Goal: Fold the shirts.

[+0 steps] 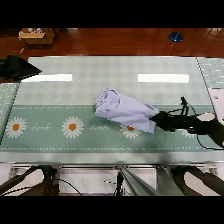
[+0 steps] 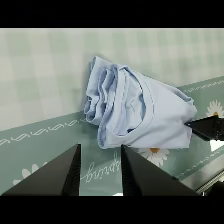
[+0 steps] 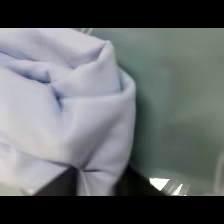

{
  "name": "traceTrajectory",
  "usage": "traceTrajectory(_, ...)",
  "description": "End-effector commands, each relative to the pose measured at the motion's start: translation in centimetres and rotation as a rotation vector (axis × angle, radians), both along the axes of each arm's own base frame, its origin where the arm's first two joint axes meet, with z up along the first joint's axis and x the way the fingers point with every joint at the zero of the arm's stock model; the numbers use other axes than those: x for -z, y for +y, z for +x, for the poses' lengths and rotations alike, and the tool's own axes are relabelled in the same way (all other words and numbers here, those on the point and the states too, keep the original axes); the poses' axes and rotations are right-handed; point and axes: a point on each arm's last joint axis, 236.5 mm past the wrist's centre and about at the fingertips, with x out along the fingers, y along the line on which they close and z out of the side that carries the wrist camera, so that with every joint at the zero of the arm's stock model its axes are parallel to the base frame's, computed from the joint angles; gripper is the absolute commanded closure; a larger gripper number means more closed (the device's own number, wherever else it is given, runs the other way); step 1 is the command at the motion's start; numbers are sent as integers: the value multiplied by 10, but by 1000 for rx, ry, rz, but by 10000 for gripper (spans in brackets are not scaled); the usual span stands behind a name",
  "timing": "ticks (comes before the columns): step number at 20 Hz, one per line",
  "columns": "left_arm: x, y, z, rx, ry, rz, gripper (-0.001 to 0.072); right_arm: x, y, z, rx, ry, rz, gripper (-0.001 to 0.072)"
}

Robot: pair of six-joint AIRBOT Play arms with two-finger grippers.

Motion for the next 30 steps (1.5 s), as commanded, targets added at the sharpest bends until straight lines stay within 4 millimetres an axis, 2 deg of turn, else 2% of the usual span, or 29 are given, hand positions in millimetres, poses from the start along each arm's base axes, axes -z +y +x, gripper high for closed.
traceTrajectory(1, 1, 0, -1, 1, 8, 1, 370, -1, 36, 24, 48, -77, 118, 561)
traceTrajectory(3, 1, 0, -1, 1, 8, 1, 371, -36, 45, 36, -7, -195, 199, 692)
traceTrajectory(5, 1, 0, -1, 1, 9, 1, 371, -80, 38, 45, -57, -292, 249, 693)
traceTrajectory(7, 1, 0, -1, 0, 9, 1, 371, -121, 13, 46, -72, -347, 224, 694)
traceTrajectory(9, 1, 0, -1, 1, 8, 1, 371, -148, -28, 36, -81, -356, 68, 694)
traceTrajectory(11, 1, 0, -1, -1, 7, 1, 371, -168, -84, 17, -59, -322, -153, 695)
traceTrajectory(13, 1, 0, -1, -1, 7, 1, 371, -190, -145, 5, 68, -274, -386, 695)
traceTrajectory(15, 1, 0, -1, -1, 8, 1, 371, -207, -189, -12, 134, -217, -554, 695)
traceTrajectory(17, 2, 0, 0, -1, 8, 1, 371, -209, -246, -54, 217, -33, -728, 695)
traceTrajectory(18, 2, 1, 0, -1, 10, 0, 371, -210, -275, -84, 258, 78, -821, 695)
traceTrajectory(20, 4, 1, 1, -1, 15, -2, 371, -212, -315, -145, 405, 307, -920, 695)
traceTrajectory(24, 4, 1, 1, -1, 16, -2, 371, -213, -335, -227, 612, 577, -918, 694)
traceTrajectory(27, 4, 2, 4, -10, 5, 0, 371, -210, -335, -267, 752, 683, -856, 693)
traceTrajectory(30, 2, 7, 12, -38, -21, 6, 371, -190, -323, -305, 785, 801, -783, 692)
